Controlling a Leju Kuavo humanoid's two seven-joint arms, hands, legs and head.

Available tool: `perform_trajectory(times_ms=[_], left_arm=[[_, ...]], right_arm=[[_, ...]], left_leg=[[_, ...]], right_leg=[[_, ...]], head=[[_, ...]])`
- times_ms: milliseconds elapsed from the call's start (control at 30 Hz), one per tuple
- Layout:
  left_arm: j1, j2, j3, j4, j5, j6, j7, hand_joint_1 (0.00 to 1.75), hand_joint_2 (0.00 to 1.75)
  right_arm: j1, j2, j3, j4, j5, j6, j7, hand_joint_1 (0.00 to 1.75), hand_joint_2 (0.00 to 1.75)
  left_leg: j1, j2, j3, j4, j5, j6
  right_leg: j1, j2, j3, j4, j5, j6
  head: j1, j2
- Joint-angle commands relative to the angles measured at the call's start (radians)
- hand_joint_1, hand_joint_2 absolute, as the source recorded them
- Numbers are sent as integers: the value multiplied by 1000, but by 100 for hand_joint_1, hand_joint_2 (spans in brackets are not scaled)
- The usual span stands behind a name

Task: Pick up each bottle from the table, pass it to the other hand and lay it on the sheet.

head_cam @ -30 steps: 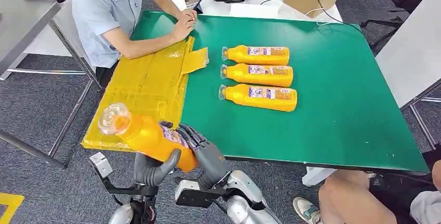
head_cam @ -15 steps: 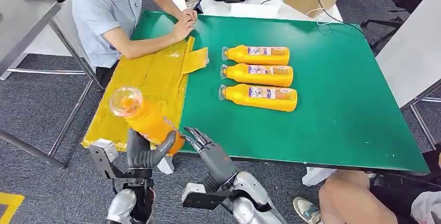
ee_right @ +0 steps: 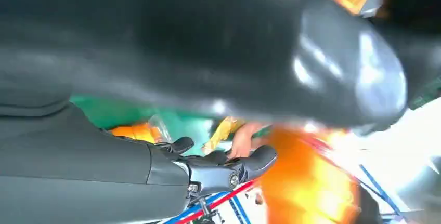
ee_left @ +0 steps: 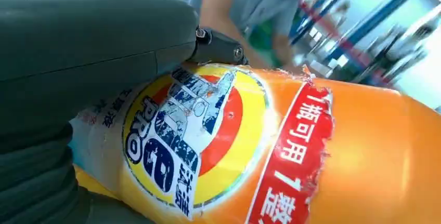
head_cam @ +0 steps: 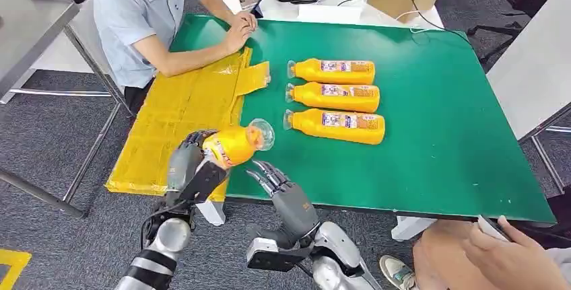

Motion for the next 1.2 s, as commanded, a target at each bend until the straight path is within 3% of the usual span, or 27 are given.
perform_trajectory(times_ms=[33, 333, 533, 767, 800, 833, 867, 900, 1133, 1200], left_arm=[[-310, 56, 8, 479, -36, -143, 69, 175, 175], [-503, 80, 14, 780, -72, -260, 147, 175, 175], [-553, 94, -109, 854, -252, -214, 246, 175, 175], [-547, 69, -132, 850, -291, -237, 233, 175, 175], [-543, 66, -121, 849, -285, -242, 229, 159, 175], [-538, 62, -111, 848, -276, -248, 221, 120, 175], [-533, 61, -100, 846, -266, -251, 211, 73, 175], [-524, 56, -76, 840, -240, -257, 186, 2, 175], [-483, 31, 123, 801, 39, -448, -47, 0, 175], [-482, 31, 129, 794, 53, -462, -58, 0, 175]], right_arm=[[-41, -11, 14, 11, -3, 39, -3, 0, 0], [-91, 4, 57, 59, -43, 82, -23, 0, 0], [-119, 17, 74, 104, -58, 95, -32, 0, 0], [-117, 13, 70, 120, -62, 95, -36, 0, 0], [-118, 15, 70, 126, -63, 93, -39, 0, 0], [-118, 17, 70, 131, -65, 93, -40, 0, 0], [-119, 18, 71, 134, -65, 93, -42, 0, 0], [-120, 20, 72, 140, -67, 91, -44, 0, 0], [-139, 27, 85, 197, -79, 79, -71, 0, 0], [-142, 29, 86, 204, -82, 76, -74, 0, 0]], left_leg=[[0, -1, 4, -1, 0, -1], [0, 1, 4, -1, 0, -1], [0, 1, 4, -1, 1, -1], [0, -1, 3, -1, 1, -1], [1, -1, 5, -1, 0, -1], [0, -1, 4, -1, 0, -1], [1, 0, 4, -1, 0, -1], [1, 1, 6, -1, 0, -1], [0, 1, 6, -2, 0, -1], [0, 1, 6, -2, 0, -1]], right_leg=[[1, -3, 4, -1, -1, -2], [1, 0, 5, 0, 0, -1], [1, 0, 4, 0, 0, -1], [0, -2, 3, 1, -1, -1], [1, -3, 6, 0, -1, -1], [1, -2, 5, 0, -1, -1], [1, -1, 4, 0, -1, -1], [1, -1, 6, 0, -1, -1], [1, -1, 7, -1, -1, -2], [0, 0, 7, -1, -1, -2]], head=[[0, 0], [0, 0], [0, 0], [0, 0], [0, 0], [0, 0], [0, 0], [0, 0], [0, 0], [0, 0]])
